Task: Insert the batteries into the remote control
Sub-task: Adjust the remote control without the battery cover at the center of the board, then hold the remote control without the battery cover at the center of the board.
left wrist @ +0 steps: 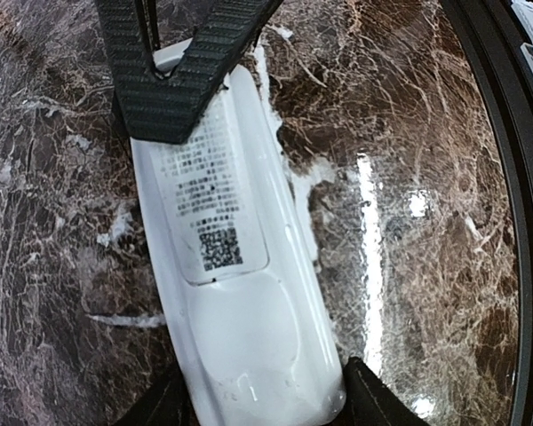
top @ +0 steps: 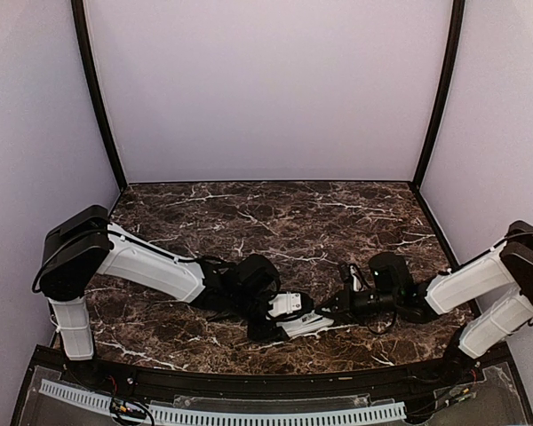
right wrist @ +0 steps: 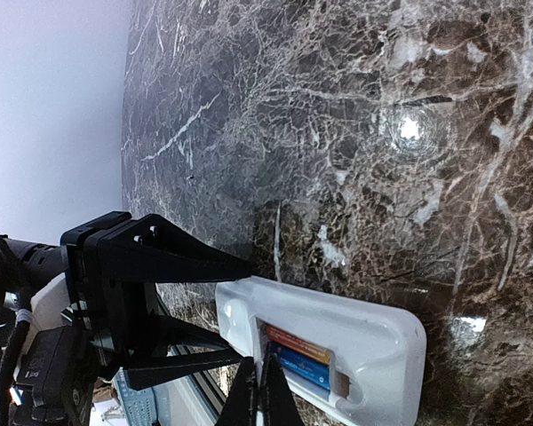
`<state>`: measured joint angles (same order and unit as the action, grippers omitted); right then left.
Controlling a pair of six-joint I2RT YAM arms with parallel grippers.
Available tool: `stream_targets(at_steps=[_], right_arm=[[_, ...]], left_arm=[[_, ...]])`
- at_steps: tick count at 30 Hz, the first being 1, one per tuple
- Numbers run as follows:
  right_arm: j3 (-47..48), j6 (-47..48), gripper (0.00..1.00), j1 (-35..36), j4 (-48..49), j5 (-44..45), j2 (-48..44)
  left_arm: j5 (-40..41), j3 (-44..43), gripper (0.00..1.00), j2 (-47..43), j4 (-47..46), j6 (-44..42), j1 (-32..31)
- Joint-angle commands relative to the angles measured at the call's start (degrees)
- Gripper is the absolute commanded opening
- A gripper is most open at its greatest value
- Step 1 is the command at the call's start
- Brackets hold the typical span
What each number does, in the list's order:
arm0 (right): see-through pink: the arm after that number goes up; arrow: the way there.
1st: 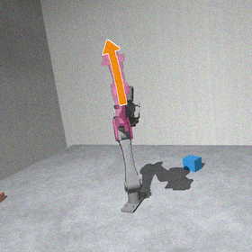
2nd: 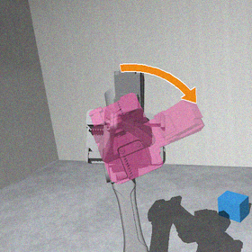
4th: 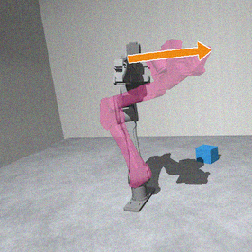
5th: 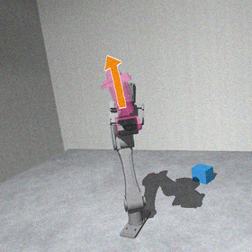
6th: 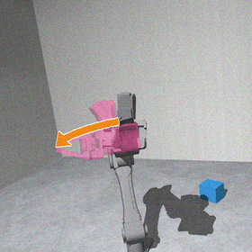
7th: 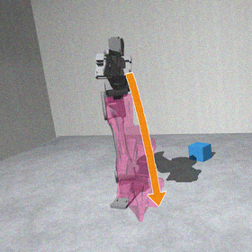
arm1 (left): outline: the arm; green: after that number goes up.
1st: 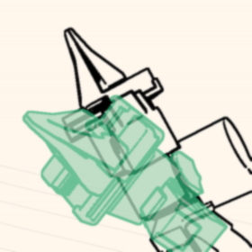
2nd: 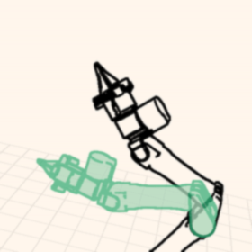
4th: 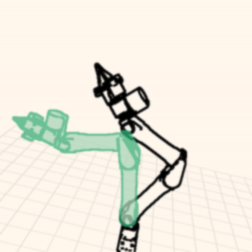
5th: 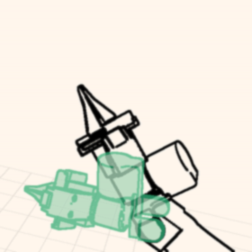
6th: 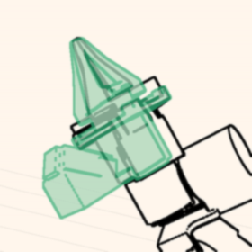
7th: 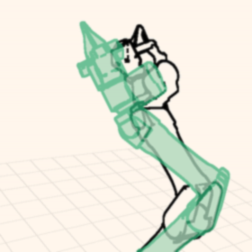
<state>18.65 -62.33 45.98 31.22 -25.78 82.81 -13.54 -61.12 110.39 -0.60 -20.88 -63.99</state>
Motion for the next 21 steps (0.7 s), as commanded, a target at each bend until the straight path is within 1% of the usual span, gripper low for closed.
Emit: stream_targets(at_steps=[1,5,9,16,21], right_arm=[[-0.37,-1.68,0.00,-0.19,3.45,-0.37,2.09],[-0.88,-2.45,0.00,-0.10,3.55,-0.50,2.85],[0.19,-2.10,0.00,-0.08,0.85,-0.84,3.18],[0.98,-2.16,0.00,0.11,-2.48,0.56,2.66],[1.03,-2.10,0.00,0.09,-1.90,0.48,3.92]], left_arm=[[2.23,0.70,0.56,2.60,5.45,-0.79,-0.17],[2.29,0.76,0.56,2.55,5.31,-0.73,-0.17],[2.62,0.76,0.56,2.59,5.19,-0.61,-0.17],[1.93,-0.67,0.68,0.86,4.71,0.16,-0.17],[0.78,-2.92,0.73,-0.89,1.63,0.90,-0.17]])
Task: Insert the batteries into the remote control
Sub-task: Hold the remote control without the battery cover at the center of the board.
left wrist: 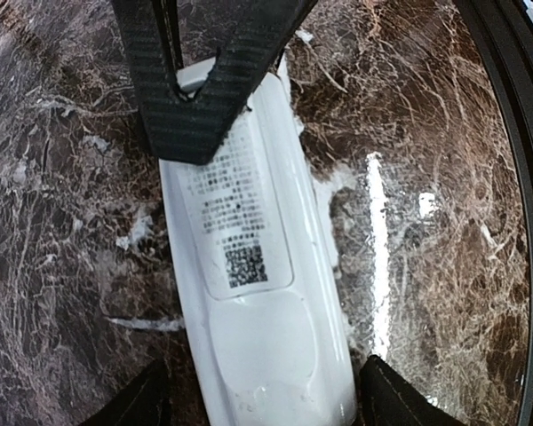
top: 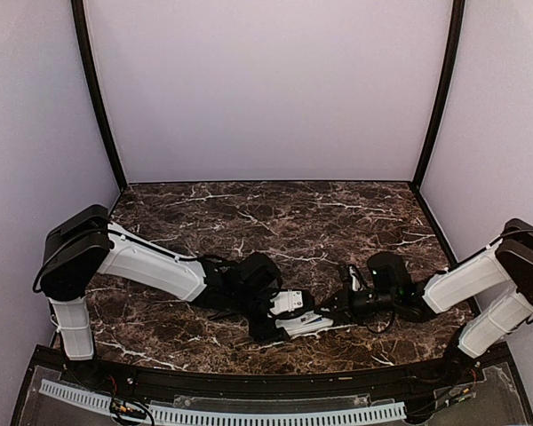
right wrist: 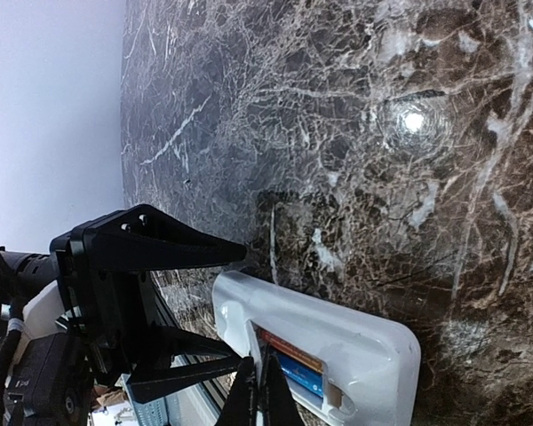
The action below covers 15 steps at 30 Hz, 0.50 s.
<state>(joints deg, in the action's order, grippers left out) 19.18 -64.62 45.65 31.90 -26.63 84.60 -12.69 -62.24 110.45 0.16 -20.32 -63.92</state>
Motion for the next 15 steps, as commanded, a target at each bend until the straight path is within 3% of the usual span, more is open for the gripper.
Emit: stream_targets(at_steps=[1,11,15], right_arm=[[0.51,0.20,0.00,0.41,-2.29,1.17,2.41],[0.24,0.36,0.00,0.48,-1.43,1.14,2.37],[0.24,0.50,0.00,0.49,-1.40,0.97,2.34]], left_arm=[[-0.81,-2.42,0.73,-0.99,0.44,0.57,-0.24],[-5.93,-4.96,0.66,2.24,-7.52,4.73,-0.26],[-6.68,-5.15,0.57,3.44,-9.19,5.45,-0.24]])
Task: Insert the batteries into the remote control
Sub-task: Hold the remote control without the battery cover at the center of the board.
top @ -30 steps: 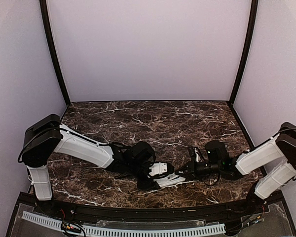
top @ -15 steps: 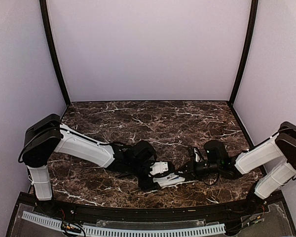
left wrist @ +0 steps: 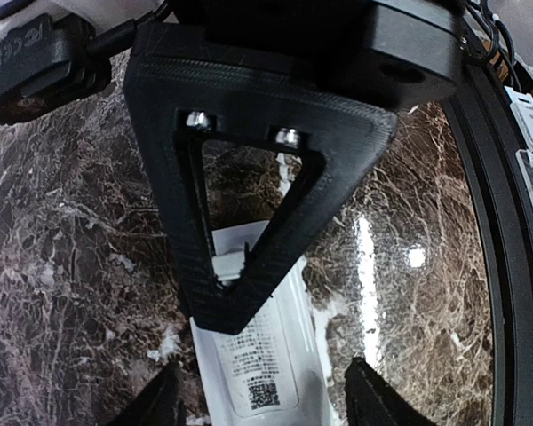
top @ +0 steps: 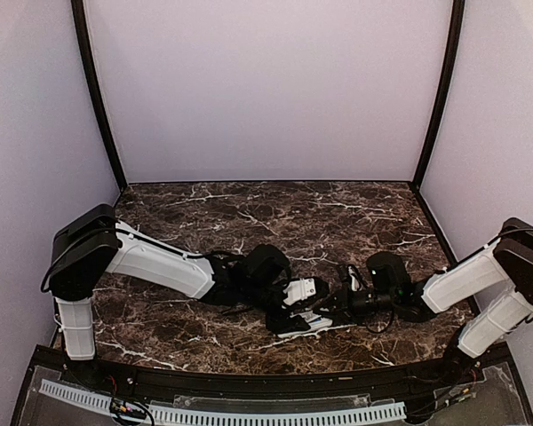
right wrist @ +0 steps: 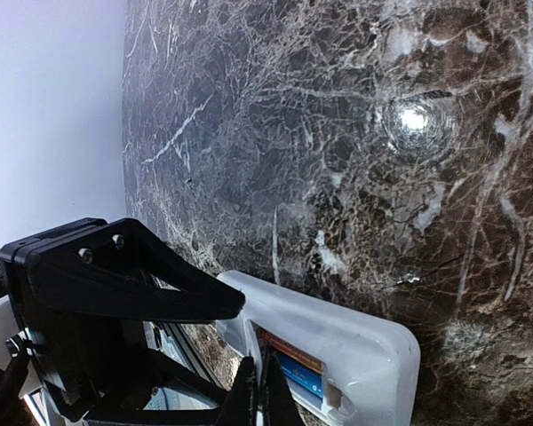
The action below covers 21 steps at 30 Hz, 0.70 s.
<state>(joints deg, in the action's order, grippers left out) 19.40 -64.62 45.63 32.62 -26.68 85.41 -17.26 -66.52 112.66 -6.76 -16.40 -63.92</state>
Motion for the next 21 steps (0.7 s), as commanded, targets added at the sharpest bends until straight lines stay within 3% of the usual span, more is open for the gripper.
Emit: stream_targets(at_steps=[1,8,21], right_arm=[[0.03,0.53,0.00,0.52,-2.10,1.09,1.52],[0.11,0.53,0.00,0.52,-1.54,0.75,1.85],[0.27,0.35,0.00,0.60,-0.67,0.55,2.59]], left_arm=[[-2.04,-0.88,0.56,1.59,-2.45,1.67,-0.31],[-0.63,-0.68,0.43,2.34,-4.46,1.93,-0.33],[-0.34,-0.01,0.31,3.26,-5.94,2.27,-0.39]])
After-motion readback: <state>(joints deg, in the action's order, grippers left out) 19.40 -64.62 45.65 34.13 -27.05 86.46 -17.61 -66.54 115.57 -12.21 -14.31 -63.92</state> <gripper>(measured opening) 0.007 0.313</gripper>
